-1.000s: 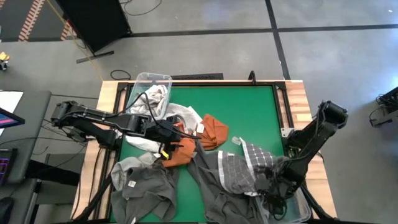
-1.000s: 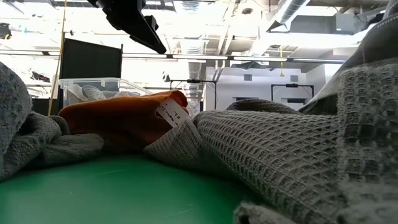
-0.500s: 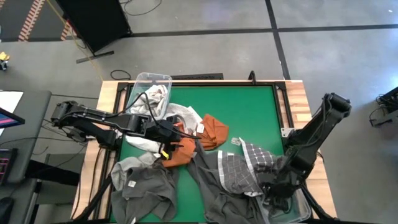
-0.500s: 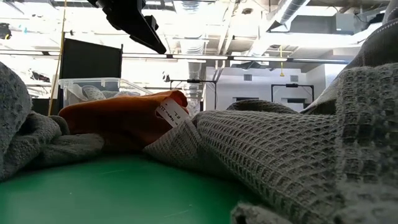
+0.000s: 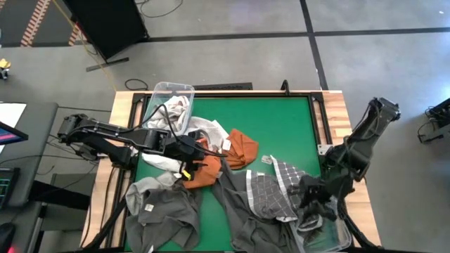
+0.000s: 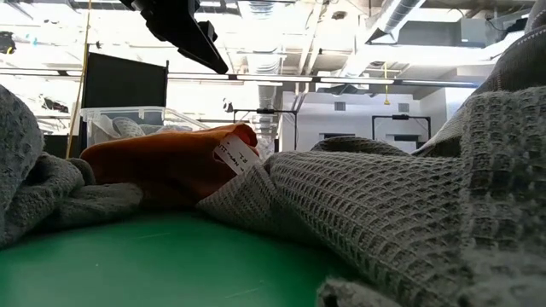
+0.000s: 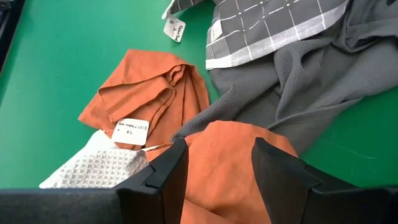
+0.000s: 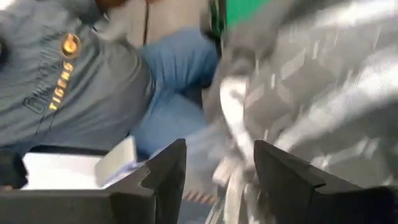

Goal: Sort towels by color in basket
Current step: Put the gray patterned towel into the bottom transparent bin

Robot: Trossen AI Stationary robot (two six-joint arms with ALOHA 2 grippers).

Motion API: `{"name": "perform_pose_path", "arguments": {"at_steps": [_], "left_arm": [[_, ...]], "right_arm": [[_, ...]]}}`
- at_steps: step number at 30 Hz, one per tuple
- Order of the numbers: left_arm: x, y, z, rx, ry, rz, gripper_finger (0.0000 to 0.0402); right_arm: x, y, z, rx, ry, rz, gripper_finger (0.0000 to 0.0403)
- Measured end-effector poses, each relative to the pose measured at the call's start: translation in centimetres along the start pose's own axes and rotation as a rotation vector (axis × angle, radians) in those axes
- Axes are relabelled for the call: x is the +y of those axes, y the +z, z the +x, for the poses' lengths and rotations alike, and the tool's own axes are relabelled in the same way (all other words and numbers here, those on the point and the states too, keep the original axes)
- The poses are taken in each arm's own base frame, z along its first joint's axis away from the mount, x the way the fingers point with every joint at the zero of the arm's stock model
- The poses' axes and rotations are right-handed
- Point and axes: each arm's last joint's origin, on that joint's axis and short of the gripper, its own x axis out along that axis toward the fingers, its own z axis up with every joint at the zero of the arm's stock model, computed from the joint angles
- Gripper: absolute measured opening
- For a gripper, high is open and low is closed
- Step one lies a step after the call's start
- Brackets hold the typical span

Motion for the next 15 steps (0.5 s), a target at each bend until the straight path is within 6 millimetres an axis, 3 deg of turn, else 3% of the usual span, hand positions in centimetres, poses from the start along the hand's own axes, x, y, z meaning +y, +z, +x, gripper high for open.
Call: {"name": "perform_pose_path", "arguments": {"at_steps": [4,9,15], "left_arm": [[0.0,0.0,0.0,0.000,0.000,0.000,0.0167],[0.0,0.0,0.0,0.000,0.000,0.000,0.0167],[0.0,0.0,0.0,0.000,0.000,0.000,0.0167]], "right_arm": [[-0.2,2.3,-1.2,-0.122,-0.036,-0.136,0.0215],[-1.0,5.3,-1.0,-0.163,-0.125,-0.268,0.0214],[-5.0,7.9,-0.9,-0.004,-0.341,-0.183,0.0214]]}}
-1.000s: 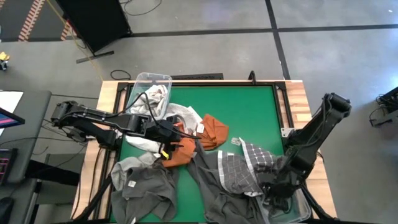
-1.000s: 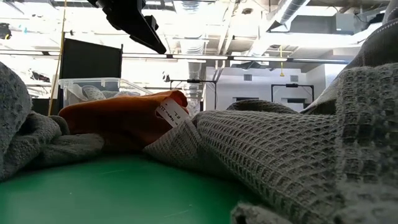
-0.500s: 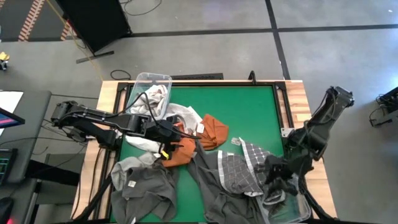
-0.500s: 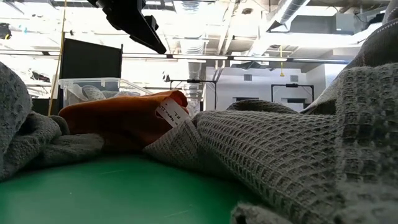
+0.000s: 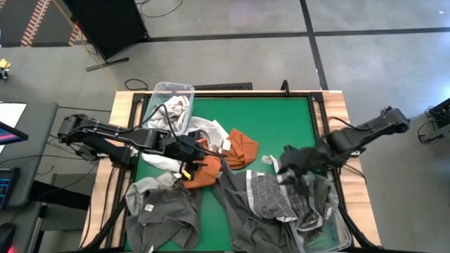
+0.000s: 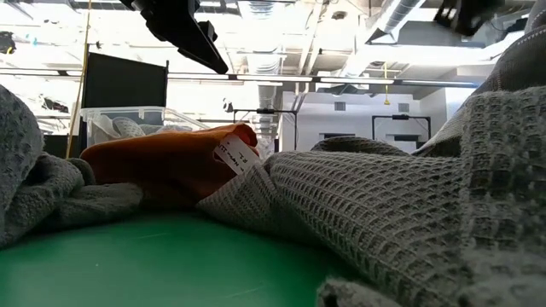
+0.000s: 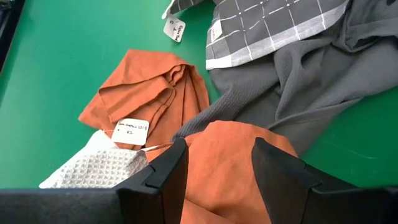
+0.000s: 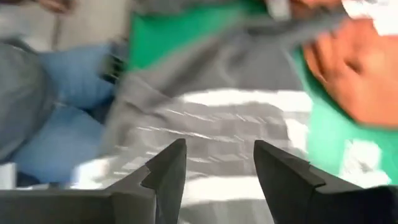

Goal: Sort towels by color in basket
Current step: Put the gray patterned towel into the bottom transparent bin

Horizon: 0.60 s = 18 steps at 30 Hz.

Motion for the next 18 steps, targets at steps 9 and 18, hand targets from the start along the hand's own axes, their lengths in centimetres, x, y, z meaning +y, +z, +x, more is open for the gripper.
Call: {"name": "perform_pose_path", "arguments": {"at_steps": [9,18], "left_arm": [[0.0,0.0,0.0,0.000,0.000,0.000,0.0167],[0.0,0.0,0.0,0.000,0.000,0.000,0.0167]], "right_arm": [[-7.2,1.5,3.5,0.274,-0.016,0.146,0.0214],[-12.4,1.6,6.3,0.431,-0.007,0.271,0.0214]]}}
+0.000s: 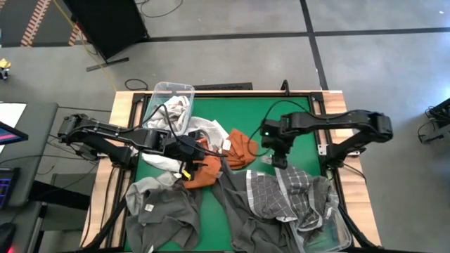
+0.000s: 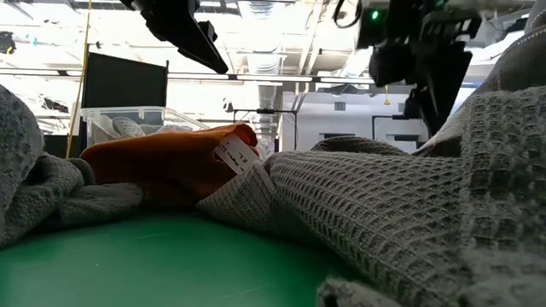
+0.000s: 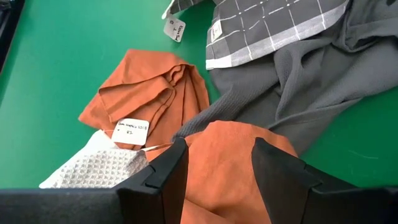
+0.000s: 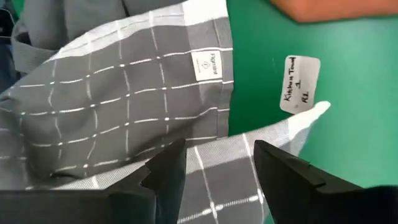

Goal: Sort towels by color in basket
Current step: Put the gray patterned towel into the bottom transparent bin

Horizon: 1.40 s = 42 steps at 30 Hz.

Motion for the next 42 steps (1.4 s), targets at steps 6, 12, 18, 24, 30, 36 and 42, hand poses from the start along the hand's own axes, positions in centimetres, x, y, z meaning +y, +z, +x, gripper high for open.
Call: {"name": "perform_pose_path", "arguments": {"at_steps": [6,12,18,24,30,36,42], "left_arm": [[0.0,0.0,0.0,0.000,0.000,0.000,0.0167],[0.0,0.0,0.0,0.000,0.000,0.000,0.0167],[0.0,0.0,0.0,0.000,0.000,0.000,0.0167],[0.0,0.0,0.0,0.000,0.000,0.000,0.0167],[0.0,0.0,0.0,0.000,0.000,0.000,0.0167],[0.0,0.0,0.0,0.000,0.000,0.000,0.0167],[0.0,0.0,0.0,0.000,0.000,0.000,0.0167]], "right_arm": [[-1.5,0.8,2.1,0.108,-0.010,0.036,0.0214],[-2.4,1.4,4.0,0.190,-0.017,0.066,0.0214],[-3.1,1.6,5.7,0.270,-0.025,0.096,0.0214],[-3.8,1.8,7.2,0.327,-0.031,0.114,0.0214],[-4.1,2.0,8.7,0.378,-0.040,0.120,0.0193],[-3.9,2.0,9.8,0.404,-0.068,0.101,0.0116],[-3.6,1.9,9.6,0.399,-0.075,0.088,0.0015]]}}
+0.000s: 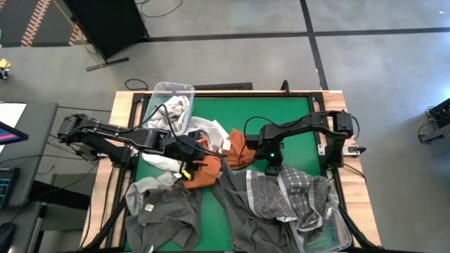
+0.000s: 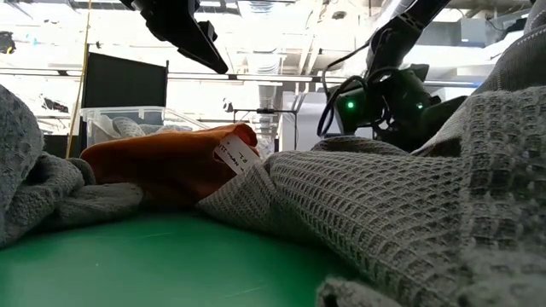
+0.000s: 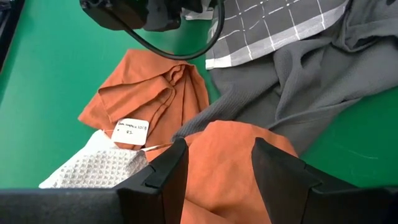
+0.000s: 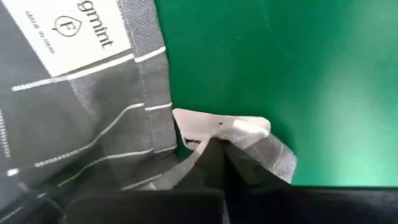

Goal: Sort towels by color in basket
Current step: Put the gray patterned towel into the bottom transparent bin

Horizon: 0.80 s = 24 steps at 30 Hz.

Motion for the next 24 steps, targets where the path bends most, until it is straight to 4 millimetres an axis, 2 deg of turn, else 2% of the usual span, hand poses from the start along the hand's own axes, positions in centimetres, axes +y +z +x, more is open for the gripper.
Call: {"name": "perform_pose_path", "arguments": {"at_steps": [6,10,15,19,22,24], "left_arm": [[0.0,0.0,0.0,0.000,0.000,0.000,0.0167],[0.0,0.0,0.0,0.000,0.000,0.000,0.0167],[0.0,0.0,0.0,0.000,0.000,0.000,0.0167],[0.0,0.0,0.0,-0.001,0.000,0.000,0.0167],[0.0,0.0,0.0,0.000,0.000,0.000,0.0167],[0.0,0.0,0.0,-0.001,0.000,0.000,0.0167]], "right_arm": [[0.5,-1.1,-1.4,-0.026,0.002,-0.006,0.0018],[1.5,-2.1,-4.0,-0.132,0.011,-0.023,0.0017],[4.0,-4.1,-8.7,-0.332,-0.002,-0.096,0.0016],[6.5,-6.8,-12.3,-0.495,0.006,-0.165,0.0016],[8.3,-8.9,-13.9,-0.579,0.024,-0.192,0.0018],[9.0,-9.8,-14.2,-0.620,0.029,-0.193,0.0027]]}}
